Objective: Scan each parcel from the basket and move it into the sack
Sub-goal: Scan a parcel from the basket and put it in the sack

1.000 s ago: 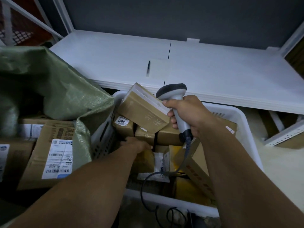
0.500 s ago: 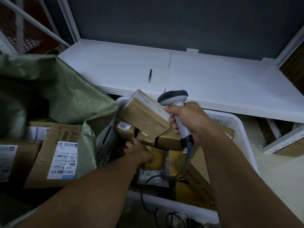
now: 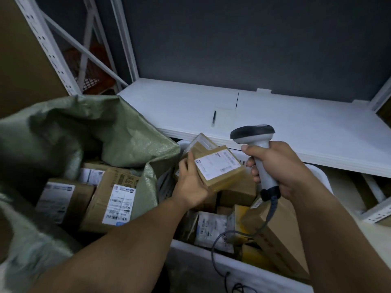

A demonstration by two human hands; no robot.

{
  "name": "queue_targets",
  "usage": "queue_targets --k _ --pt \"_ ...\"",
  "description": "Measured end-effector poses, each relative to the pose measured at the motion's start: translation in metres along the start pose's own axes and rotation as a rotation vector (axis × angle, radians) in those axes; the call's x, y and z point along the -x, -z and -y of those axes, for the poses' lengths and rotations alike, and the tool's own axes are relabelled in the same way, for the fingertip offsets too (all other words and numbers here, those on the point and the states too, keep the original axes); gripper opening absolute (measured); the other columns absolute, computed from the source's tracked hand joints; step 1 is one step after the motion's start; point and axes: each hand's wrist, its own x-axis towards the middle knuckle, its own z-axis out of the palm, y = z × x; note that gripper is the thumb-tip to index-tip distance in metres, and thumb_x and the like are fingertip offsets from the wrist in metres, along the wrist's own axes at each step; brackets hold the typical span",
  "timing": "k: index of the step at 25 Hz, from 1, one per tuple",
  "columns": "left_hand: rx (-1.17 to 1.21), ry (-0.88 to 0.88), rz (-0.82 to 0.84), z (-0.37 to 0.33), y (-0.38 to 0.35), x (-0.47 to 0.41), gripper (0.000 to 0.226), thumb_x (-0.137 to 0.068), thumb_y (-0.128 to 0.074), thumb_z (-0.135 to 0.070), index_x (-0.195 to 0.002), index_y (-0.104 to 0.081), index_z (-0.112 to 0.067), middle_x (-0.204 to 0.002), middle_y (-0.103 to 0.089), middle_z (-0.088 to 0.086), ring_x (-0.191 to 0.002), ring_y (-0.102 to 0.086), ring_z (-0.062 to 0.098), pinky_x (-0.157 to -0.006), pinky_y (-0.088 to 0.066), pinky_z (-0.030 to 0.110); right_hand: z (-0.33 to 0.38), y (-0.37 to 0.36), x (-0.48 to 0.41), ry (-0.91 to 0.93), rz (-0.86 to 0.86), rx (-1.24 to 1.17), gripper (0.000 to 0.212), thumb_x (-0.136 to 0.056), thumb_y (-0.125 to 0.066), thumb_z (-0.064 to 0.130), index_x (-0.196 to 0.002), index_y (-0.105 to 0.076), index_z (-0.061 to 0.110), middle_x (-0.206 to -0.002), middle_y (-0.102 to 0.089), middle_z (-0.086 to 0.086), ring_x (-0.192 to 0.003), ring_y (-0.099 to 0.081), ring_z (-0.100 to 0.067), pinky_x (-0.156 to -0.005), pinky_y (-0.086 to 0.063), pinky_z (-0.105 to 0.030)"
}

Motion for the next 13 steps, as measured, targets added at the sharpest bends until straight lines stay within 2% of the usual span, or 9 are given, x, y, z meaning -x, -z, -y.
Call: queue_targets --k 3,6,13 --pt "-0.113 -0.062 -0.191 -0.005 0.013 0.000 0.136 -0.071 -0.089 -0.037 -0.162 0.009 -0.013 -0.158 -0.010 0.010 -0.148 -0.022 0.036 -0.116 -0.036 0.043 0.006 0.001 0.010 0.016 0.016 -0.022 0.020 -0.094 -0.072 0.023 -0.086 -0.065 0.005 -0.067 -0.060 -0.010 -0.050 -0.053 -0.019 -0.049 -0.048 -0.029" --pt "-0.208 -0.024 -0.358 -0.006 0.024 -0.004 0.131 -0.071 -0.088 -0.036 -0.161 0.003 -0.011 -0.155 -0.014 0.014 -0.146 -0.018 0.037 -0.112 -0.037 0.047 0.011 0.003 0.017 -0.031 0.017 -0.116 0.022 -0.093 -0.072 0.025 -0.093 -0.065 0.004 -0.065 -0.059 -0.009 -0.050 -0.054 -0.020 -0.048 -0.047 -0.029" --pt "-0.136 -0.017 -0.443 -0.002 0.018 -0.017 0.136 -0.066 -0.096 -0.031 -0.162 0.000 -0.012 -0.158 -0.011 0.016 -0.149 -0.011 0.036 -0.116 -0.033 0.051 0.026 0.000 0.017 -0.190 0.114 -0.515 0.021 -0.096 -0.065 0.023 -0.102 -0.061 0.003 -0.066 -0.055 -0.007 -0.049 -0.051 -0.016 -0.044 -0.047 -0.026"
